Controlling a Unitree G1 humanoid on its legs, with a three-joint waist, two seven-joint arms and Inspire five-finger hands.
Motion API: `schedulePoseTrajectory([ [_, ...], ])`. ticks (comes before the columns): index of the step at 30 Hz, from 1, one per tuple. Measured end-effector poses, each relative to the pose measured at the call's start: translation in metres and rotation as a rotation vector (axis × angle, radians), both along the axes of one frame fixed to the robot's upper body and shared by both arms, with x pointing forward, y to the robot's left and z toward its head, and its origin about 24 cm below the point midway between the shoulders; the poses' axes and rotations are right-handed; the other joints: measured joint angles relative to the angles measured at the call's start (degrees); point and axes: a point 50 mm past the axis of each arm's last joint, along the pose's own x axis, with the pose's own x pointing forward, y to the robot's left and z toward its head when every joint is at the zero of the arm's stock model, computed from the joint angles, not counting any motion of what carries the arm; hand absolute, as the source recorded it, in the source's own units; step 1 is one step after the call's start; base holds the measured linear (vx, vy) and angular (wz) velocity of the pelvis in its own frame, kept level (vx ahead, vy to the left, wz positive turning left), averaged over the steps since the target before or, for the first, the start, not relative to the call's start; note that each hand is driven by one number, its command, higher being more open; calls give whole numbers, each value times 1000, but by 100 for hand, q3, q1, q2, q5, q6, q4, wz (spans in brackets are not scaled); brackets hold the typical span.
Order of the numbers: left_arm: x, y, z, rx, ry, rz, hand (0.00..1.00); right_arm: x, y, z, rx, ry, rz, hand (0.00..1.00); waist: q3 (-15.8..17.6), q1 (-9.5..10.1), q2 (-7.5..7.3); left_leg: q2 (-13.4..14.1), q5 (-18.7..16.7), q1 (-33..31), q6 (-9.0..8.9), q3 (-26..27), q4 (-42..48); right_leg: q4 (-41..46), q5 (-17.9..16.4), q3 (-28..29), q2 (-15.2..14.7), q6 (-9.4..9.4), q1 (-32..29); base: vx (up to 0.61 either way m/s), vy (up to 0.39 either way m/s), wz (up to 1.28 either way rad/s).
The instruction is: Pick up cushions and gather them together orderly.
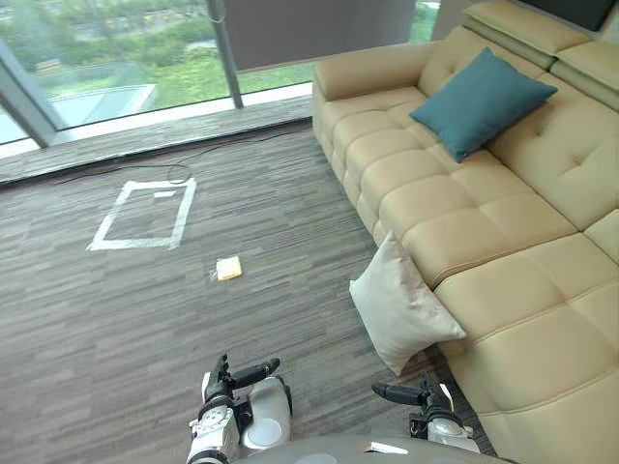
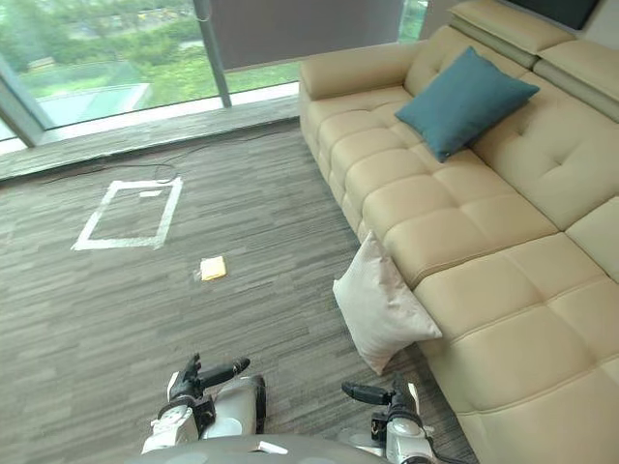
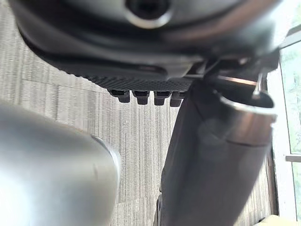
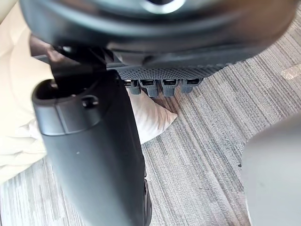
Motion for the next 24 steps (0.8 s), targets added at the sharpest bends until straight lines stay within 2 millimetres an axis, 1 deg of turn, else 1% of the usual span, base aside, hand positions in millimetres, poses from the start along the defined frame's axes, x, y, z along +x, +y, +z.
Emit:
schedulePoseTrajectory([
  [1, -1, 3, 0, 10, 3, -3, 100, -2, 4, -1, 10, 5, 5, 100, -58, 4, -91, -21, -152, 16, 49, 119, 103, 61, -1, 125, -71, -5, -9, 545, 419, -110],
  [2, -3, 10, 0, 27, 15, -6, 100, -5, 14, -2, 30, 8, 24, 100, -202, 2, -303, -75, -349, 116, 190, 447, 210, 352, 77, 357, -242, 35, -176, 435, 315, -67],
  [3, -4, 11, 0, 30, 19, -6, 100, -5, 15, -2, 33, 9, 30, 100, -229, 8, -341, -81, -422, 153, 221, 538, 236, 459, 108, 401, -278, 37, -230, 495, 350, -91],
  [4, -4, 12, -1, 33, 31, -7, 100, -4, 18, -2, 37, 6, 46, 100, -260, -12, -376, -82, -584, 344, 386, 822, 263, 849, 296, 378, -406, 181, -398, 307, 213, -60],
  [5, -4, 12, -1, 32, 35, -6, 100, -2, 19, -1, 38, 2, 47, 100, -257, -12, -371, -79, -602, 387, 414, 879, 255, 955, 351, 351, -425, 196, -443, 407, 276, -78],
  [6, -5, 11, -2, 30, 44, -5, 100, 3, 21, 0, 41, -10, 50, 100, -241, -10, -338, -37, -641, 546, 480, 1070, 177, 1360, 547, 229, -482, 339, -659, 307, 192, -89],
  [7, -8, 8, -4, 22, 65, -2, 100, 11, 27, 2, 55, -33, 63, 100, -173, -8, -231, 28, -676, 939, 541, 1285, -69, 2062, 655, -168, -603, 481, -1019, 278, 159, -95],
  [8, -9, 7, -5, 18, 75, 0, 100, 13, 29, 3, 59, -40, 68, 100, -154, -7, -195, 42, -676, 1078, 541, 1341, -175, 2251, 635, -361, -647, 466, -1107, 178, 60, -107],
  [9, -12, 3, -7, 9, 88, 1, 100, 18, 34, 5, 73, -57, 83, 100, -126, -7, -106, 113, -676, 1516, 541, 1603, -487, 2516, 574, -958, -770, 363, -1271, 249, 32, -97],
  [10, -15, 0, -9, 2, 98, -3, 100, 19, 38, 5, 81, -59, 102, 100, -129, -10, 5, 179, -668, 1871, 528, 1844, -782, 2418, 507, -1558, -876, 252, -1396, 206, 14, -92],
  [11, -16, -1, -9, 1, 103, -9, 100, 19, 39, 5, 84, -59, 108, 100, -139, -13, 23, 195, -656, 1957, 506, 1904, -852, 2306, 505, -1756, -901, 251, -1422, 209, -44, -78],
  [12, -17, -2, -10, 2, 108, -23, 100, 20, 39, 4, 88, -57, 115, 100, -168, -22, 40, 227, -620, 2115, 445, 2054, -1006, 1908, 509, -2218, -934, 252, -1500, 217, -114, -79],
  [13, -17, 0, -10, 14, 111, -47, 100, 22, 40, 4, 88, -55, 122, 100, -169, -29, 5, 241, -570, 2258, 358, 2282, -1143, 1153, 702, -2854, -953, 187, -1658, 309, -180, -106],
  [14, -18, 6, -9, 26, 119, -57, 100, 24, 39, 4, 84, -54, 135, 100, -197, -36, -86, 149, -510, 2344, 263, 2334, -1262, 644, 1065, -3170, -902, -102, -1722, 278, -166, -89],
  [15, -18, 5, -10, 22, 125, -60, 100, 25, 37, 4, 74, -55, 139, 100, -174, -70, -12, 180, -512, 2386, 260, 2306, -1336, 584, 1119, -3164, -820, -138, -1666, 190, -122, -75],
  [16, -21, -1, -13, 5, 143, -73, 100, 27, 30, 5, 53, -55, 142, 100, -190, -127, 147, 264, -407, 2471, 237, 2262, -1545, 319, 1261, -3131, -580, -297, -1592, 163, -125, -58],
  [17, -21, -4, -13, -1, 145, -88, 100, 26, 24, 5, 37, -52, 139, 100, -199, -143, 179, 270, -343, 2500, 265, 2223, -1665, 160, 1271, -3028, -475, -295, -1571, 173, -172, -79],
  [18, -19, -8, -13, -11, 139, -108, 100, 26, 16, 4, 17, -41, 134, 100, -174, -144, 243, 324, -262, 2649, 231, 2132, -1794, 5, 1295, -2899, -304, -327, -1510, 167, -177, -68],
  [21, -17, -10, -13, -21, 133, -120, 100, 15, -3, 1, -16, -1, 84, 100, -140, -157, 212, 434, -106, 2717, 116, 2074, -1517, -252, 1296, -2770, -160, -329, -1235, 144, -173, -33],
  [22, -16, -11, -13, -22, 132, -129, 100, 6, -10, -1, -31, 21, 61, 100, -119, -179, 196, 517, -77, 2667, 67, 1991, -1156, -374, 1296, -2749, -122, -329, -1061, 148, -142, -25],
  [23, -16, -11, -13, -21, 129, -123, 100, 3, -15, -1, -36, 22, 10, 100, -104, -179, 210, 656, -65, 2530, 47, 1965, -578, -484, 1300, -2669, -56, -337, -914, 166, -113, -33],
  [24, -15, -11, -13, -23, 124, -119, 100, 2, -16, -1, -41, 24, 8, 100, -89, -191, 225, 827, -8, 2302, -7, 1919, 96, -599, 1308, -2589, 20, -351, -793, 153, -87, -39],
])
